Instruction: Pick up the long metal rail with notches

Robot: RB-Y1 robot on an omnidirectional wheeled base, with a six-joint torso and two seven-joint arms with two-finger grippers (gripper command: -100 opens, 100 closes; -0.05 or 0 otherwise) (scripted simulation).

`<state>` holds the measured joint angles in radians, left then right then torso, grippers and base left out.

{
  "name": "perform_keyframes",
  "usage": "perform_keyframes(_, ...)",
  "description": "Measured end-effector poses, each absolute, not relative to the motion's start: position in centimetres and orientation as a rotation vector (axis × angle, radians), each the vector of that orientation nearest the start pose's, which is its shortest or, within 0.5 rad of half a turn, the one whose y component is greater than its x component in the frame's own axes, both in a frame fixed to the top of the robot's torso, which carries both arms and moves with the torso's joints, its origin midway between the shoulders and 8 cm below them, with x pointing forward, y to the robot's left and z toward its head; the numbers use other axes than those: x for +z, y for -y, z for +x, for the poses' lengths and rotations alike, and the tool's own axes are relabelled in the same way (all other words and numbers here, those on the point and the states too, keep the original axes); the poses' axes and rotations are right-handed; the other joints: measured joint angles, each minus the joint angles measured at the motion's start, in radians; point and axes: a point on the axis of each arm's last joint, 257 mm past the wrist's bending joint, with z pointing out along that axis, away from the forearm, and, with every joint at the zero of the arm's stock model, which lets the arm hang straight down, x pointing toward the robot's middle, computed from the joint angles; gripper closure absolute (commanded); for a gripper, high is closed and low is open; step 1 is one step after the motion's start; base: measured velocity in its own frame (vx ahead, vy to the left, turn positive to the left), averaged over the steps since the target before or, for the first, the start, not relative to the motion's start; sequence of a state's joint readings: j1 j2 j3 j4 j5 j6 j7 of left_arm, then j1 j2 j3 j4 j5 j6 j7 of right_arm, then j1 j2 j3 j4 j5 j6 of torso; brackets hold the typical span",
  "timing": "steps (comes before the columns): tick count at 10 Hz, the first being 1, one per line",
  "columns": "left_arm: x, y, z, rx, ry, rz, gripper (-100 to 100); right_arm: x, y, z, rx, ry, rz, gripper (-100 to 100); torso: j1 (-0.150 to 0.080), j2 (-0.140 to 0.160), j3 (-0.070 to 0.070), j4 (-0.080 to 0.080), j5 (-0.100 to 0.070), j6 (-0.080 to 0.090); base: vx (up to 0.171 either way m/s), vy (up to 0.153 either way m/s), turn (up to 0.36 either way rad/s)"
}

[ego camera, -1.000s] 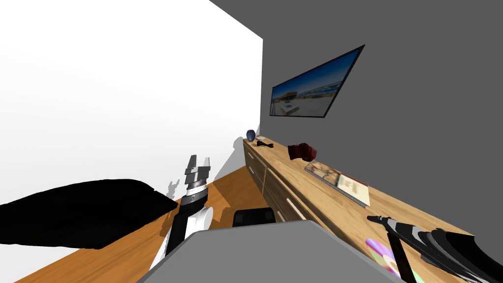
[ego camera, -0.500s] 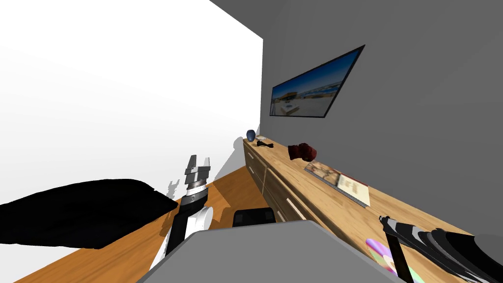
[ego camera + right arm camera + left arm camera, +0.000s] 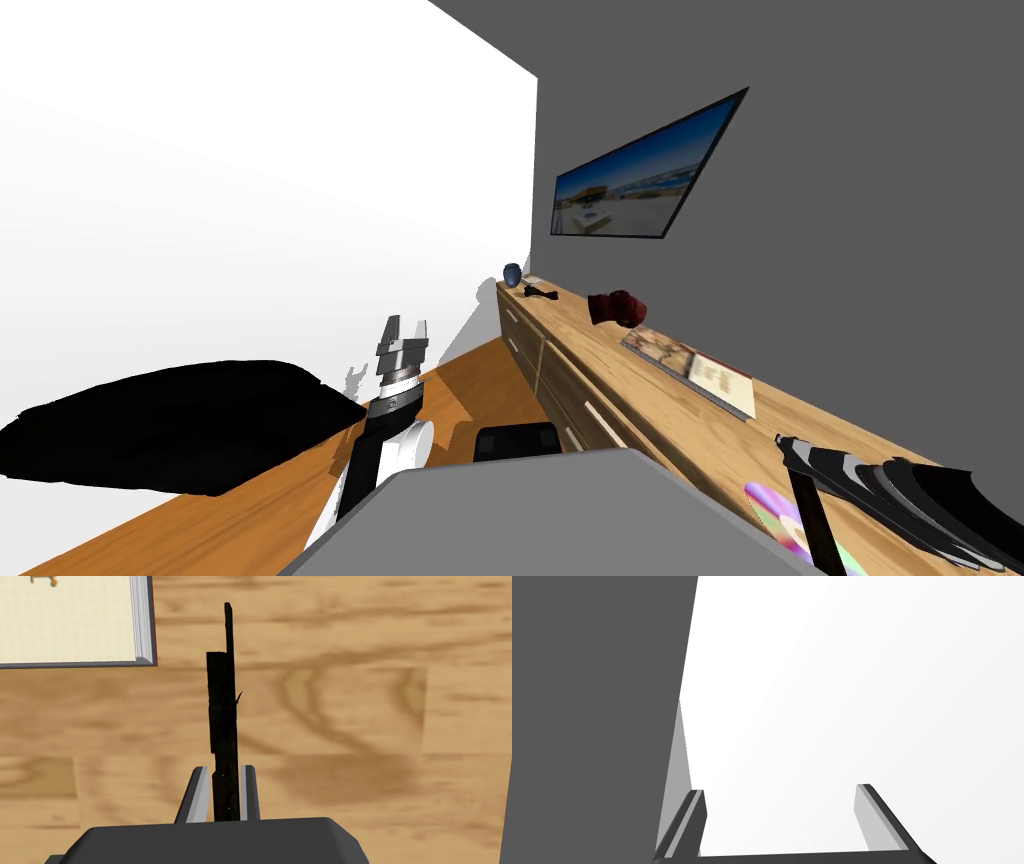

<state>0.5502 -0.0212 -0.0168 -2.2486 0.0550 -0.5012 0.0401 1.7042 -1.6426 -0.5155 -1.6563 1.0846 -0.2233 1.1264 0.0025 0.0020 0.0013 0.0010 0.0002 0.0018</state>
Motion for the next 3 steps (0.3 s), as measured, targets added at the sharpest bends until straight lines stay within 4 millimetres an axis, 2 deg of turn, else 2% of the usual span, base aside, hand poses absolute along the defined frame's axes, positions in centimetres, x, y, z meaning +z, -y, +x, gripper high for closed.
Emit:
perform_keyframes(2,-0.57,-28.99,34.44,-1.352,-0.595,-0.787,0,-29.27,66.81,8.21,-0.511,-1.701,-2.702,100,0.0,0.0,0.0,0.0,0.0,0.0,-0.02,0.014,0.01)
perform_keyframes(3,-0.58,-28.99,34.44,-1.352,-0.595,-0.787,0,-29.26,66.82,8.18,-0.508,-1.701,-2.703,0,-0.001,-0.001,0.0,0.0,0.0,0.0,0.0,0.0,0.0)
